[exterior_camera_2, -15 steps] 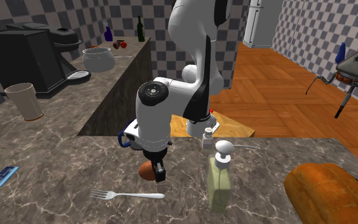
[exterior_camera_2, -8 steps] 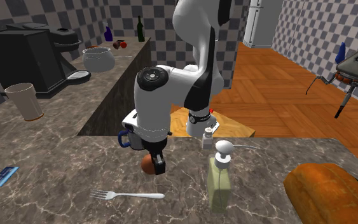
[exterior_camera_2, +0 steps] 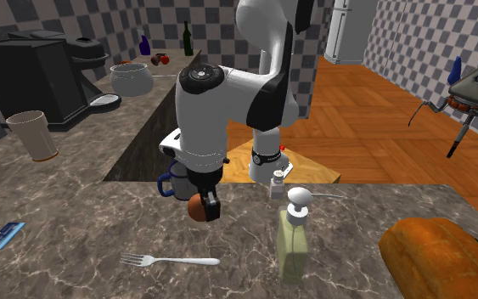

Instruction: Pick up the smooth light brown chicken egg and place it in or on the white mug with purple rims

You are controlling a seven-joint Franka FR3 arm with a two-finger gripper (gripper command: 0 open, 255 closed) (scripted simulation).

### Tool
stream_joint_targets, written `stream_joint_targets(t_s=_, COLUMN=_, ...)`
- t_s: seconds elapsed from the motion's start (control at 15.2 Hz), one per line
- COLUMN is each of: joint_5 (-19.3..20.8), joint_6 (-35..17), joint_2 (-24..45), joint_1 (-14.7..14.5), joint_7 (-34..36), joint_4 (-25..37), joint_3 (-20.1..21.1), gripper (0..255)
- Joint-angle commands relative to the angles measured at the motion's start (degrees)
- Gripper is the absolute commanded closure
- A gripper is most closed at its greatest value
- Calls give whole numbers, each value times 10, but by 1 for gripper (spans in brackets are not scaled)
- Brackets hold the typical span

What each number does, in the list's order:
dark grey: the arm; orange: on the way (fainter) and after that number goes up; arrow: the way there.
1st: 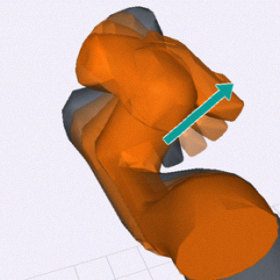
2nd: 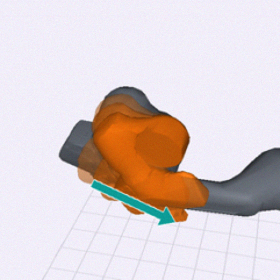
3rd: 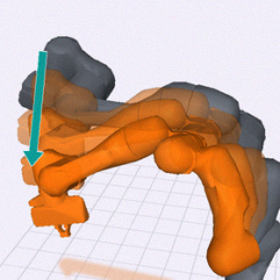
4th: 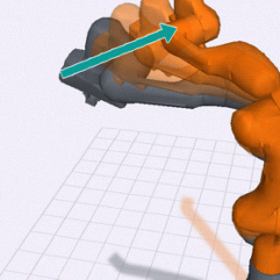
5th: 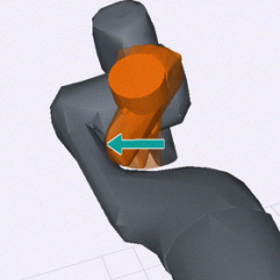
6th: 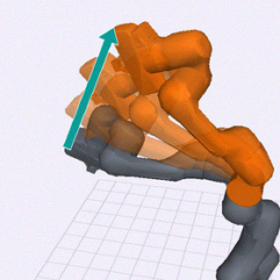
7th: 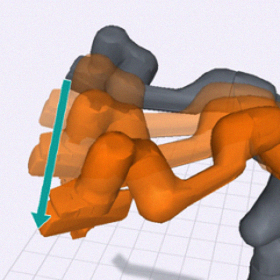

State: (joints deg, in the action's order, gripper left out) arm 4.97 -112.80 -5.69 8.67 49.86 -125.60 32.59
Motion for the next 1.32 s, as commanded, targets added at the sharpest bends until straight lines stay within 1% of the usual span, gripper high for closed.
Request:
stream_joint_targets(t_s=0.0, joint_5=-4, joint_6=15, joint_2=-6, joint_1=0, joint_7=-5, joint_4=10, joint_3=-2, gripper=255)
stream_joint_targets(t_s=0.99, joint_5=-20, joint_6=124, joint_2=-38, joint_1=1, joint_7=-30, joint_4=93, joint_3=-10, gripper=255)
stream_joint_targets(t_s=1.25, joint_5=-36, joint_6=113, joint_2=-102, joint_1=16, joint_7=-96, joint_4=30, joint_3=-51, gripper=255)
